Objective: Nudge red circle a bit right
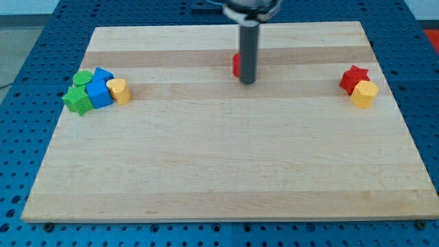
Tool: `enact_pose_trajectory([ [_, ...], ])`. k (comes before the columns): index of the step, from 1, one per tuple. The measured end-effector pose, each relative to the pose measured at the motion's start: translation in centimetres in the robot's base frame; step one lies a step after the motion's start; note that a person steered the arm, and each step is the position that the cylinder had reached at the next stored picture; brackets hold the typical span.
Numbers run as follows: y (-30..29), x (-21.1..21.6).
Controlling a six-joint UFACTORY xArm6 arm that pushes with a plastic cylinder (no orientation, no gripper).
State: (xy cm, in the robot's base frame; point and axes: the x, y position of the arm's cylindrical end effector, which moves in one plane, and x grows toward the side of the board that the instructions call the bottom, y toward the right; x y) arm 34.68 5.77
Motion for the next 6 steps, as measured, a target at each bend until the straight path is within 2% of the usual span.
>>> enact_pose_trajectory([
  [1, -0.9, 0.8],
  [2, -9.6, 3.0],
  [3, -14.1, 0.6],
  [4, -10.0, -3.3],
  [5, 0.4, -4.8],
  [6, 6.7, -5.0],
])
